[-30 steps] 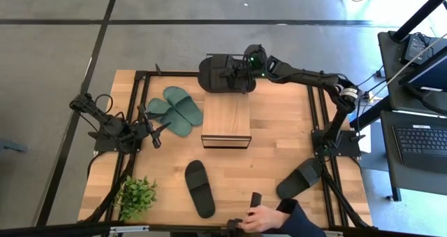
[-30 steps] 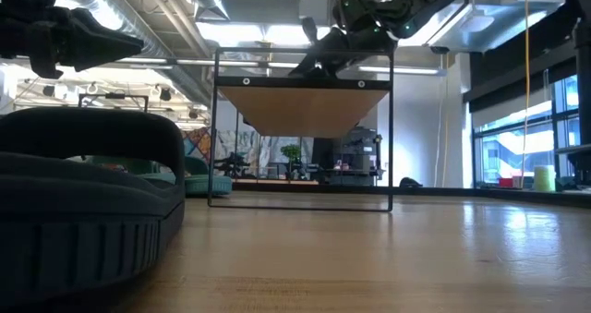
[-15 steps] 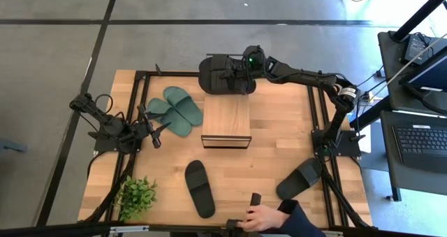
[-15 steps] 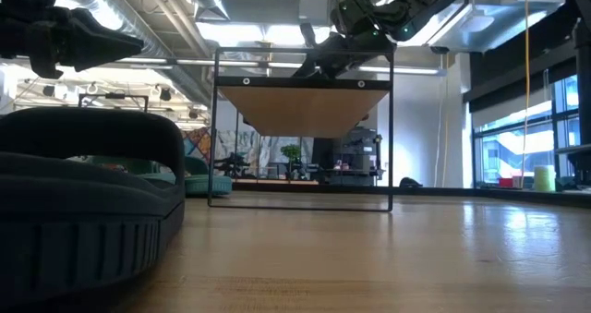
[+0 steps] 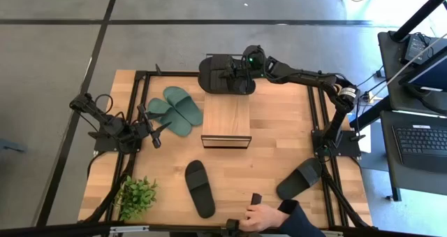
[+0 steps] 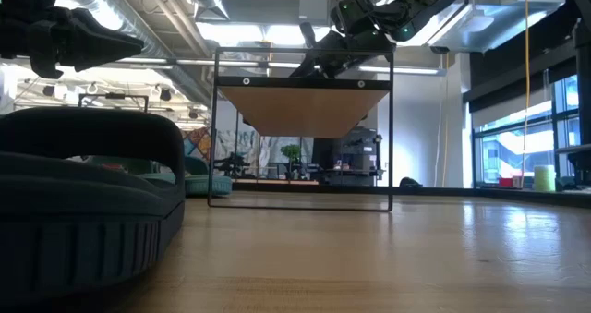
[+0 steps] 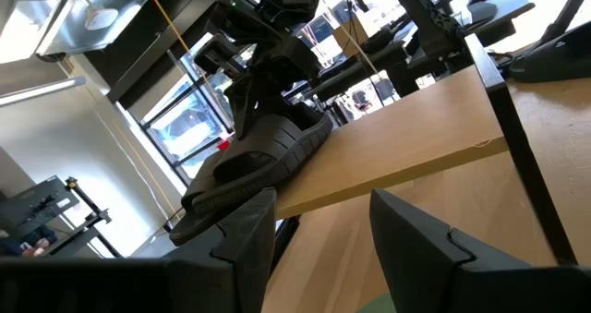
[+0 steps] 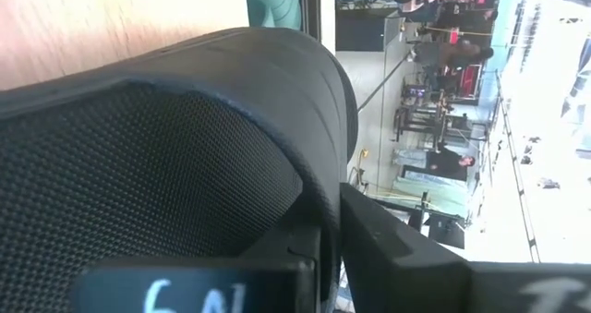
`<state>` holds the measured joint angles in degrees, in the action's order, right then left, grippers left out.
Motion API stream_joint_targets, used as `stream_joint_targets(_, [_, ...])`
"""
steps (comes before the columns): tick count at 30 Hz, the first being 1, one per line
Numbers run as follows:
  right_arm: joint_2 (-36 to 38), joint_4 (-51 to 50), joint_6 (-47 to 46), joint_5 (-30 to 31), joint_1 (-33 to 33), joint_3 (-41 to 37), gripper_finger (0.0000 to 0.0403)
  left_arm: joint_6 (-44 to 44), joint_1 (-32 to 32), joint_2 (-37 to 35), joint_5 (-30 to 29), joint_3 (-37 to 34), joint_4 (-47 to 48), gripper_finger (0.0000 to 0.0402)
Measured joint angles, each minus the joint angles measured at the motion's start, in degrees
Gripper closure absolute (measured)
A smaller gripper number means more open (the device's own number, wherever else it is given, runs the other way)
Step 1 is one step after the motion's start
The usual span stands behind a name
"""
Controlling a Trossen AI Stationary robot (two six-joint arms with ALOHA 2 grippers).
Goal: Pick and place slides into the shelf
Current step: Put the black slide on the shelf
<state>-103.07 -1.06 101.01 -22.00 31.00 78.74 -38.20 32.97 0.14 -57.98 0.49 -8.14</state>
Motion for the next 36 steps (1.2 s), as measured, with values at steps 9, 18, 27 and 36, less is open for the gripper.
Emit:
stream_joint_targets(9, [0.0, -0.4, 0.1, -0.1, 0.0, 0.0, 0.0368, 0.0, 0.0, 0.0, 0.0, 0.0, 0.0, 0.0233])
stream_joint_targets(18, [0.0, -0.7, 2.1, 0.3, 0.0, 0.0, 0.0368, 0.0, 0.0, 0.0, 0.0, 0.0, 0.0, 0.0233])
stream_joint_targets(27, [0.0, -1.4, 1.5, 2.5, 0.0, 0.0, 0.0351, 0.0, 0.0, 0.0, 0.0, 0.0, 0.0, 0.0233])
stream_joint_targets(36, [0.0, -1.2, 0.4, 3.2, 0.0, 0.0, 0.0265, 0.0, 0.0, 0.0, 0.0, 0.0, 0.0, 0.0233])
